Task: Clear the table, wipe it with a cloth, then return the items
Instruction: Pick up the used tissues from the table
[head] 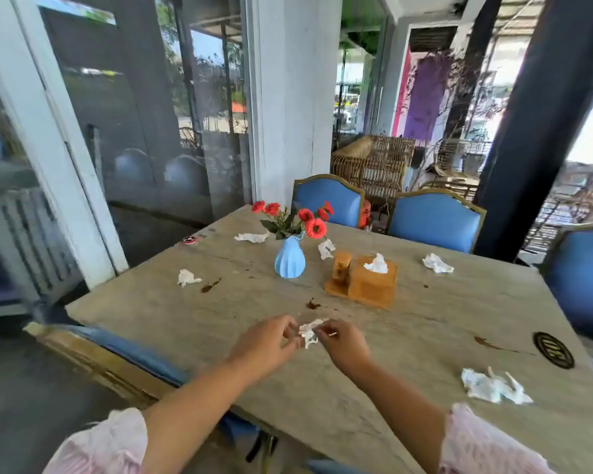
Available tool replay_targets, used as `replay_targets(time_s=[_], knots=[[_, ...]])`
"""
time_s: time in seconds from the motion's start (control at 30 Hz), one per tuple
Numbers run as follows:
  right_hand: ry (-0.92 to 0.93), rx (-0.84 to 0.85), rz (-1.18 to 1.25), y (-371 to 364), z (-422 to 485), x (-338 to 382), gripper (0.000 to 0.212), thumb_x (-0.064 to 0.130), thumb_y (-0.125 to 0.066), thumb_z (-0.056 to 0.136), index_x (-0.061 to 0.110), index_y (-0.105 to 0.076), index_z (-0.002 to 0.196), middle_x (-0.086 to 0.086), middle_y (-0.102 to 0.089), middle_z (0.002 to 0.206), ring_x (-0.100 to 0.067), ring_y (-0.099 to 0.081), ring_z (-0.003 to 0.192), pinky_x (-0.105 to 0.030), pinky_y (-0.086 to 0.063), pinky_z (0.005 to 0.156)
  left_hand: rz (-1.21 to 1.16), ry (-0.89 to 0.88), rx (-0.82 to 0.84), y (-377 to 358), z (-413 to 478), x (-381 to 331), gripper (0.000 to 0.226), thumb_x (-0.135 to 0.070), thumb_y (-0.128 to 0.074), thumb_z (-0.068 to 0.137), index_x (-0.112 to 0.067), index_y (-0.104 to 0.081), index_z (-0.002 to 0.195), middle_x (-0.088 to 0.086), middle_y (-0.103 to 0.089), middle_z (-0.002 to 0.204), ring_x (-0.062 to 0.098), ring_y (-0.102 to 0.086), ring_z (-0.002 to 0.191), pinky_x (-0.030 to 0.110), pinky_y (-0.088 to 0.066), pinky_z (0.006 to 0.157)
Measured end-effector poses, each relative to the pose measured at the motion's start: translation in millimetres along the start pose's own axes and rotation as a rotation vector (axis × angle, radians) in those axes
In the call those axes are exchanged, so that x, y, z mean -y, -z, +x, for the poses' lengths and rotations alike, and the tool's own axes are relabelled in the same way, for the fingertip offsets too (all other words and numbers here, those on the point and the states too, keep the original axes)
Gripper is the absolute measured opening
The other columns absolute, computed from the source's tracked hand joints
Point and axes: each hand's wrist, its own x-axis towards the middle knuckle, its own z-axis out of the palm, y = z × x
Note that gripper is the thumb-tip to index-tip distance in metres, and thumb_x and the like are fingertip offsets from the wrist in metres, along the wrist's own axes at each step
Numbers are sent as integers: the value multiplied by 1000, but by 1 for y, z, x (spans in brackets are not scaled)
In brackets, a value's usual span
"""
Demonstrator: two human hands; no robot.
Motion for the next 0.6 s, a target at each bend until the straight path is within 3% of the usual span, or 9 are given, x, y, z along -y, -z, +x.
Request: replay_targets(time_s=[0.13, 0.23, 0.33, 0.5, 0.6], knots=[[-134, 137, -132, -31, 45, -16, 23, 13, -56, 89, 5, -66, 108, -7, -66, 108, -22, -60, 100, -25, -42, 75, 28, 81, 138, -2, 20, 49, 37, -40, -50, 91, -25, -51, 125, -7, -61, 122, 14, -58, 108, 29, -47, 88], [-202, 88, -261, -53, 88, -33, 37, 11, -56, 85, 14, -60, 121, -11, -58, 128, -27, -55, 115, -27, -43, 90, 29, 65, 182, 7, 49, 81, 38, -40, -49, 92, -26, -49, 127, -8, -58, 126, 13, -56, 112, 26, -43, 86], [-334, 76, -402, -78, 118, -45, 40, 20, -56, 86, 25, -57, 126, -7, -48, 137, -28, -45, 125, -30, -39, 103, 24, 84, 208, 21, 88, 121, 38, -39, -49, 92, -25, -49, 127, -6, -58, 127, 16, -57, 112, 27, -43, 88], [-423, 1, -307, -130, 139, -51, 35, 17, -60, 86, 14, -60, 121, -13, -53, 127, -29, -52, 116, -29, -42, 93, -72, 175, 196, 34, 154, 207, 36, -33, -53, 91, -22, -51, 126, -1, -57, 128, 20, -56, 115, 31, -45, 94], [-431, -18, -222, -158, 142, -41, 26, 7, -60, 85, 7, -65, 110, -13, -59, 116, -26, -59, 98, -24, -43, 75, -72, 234, 90, 42, 189, 260, 35, -21, -54, 91, -18, -54, 126, 5, -58, 129, 24, -55, 118, 31, -44, 97]])
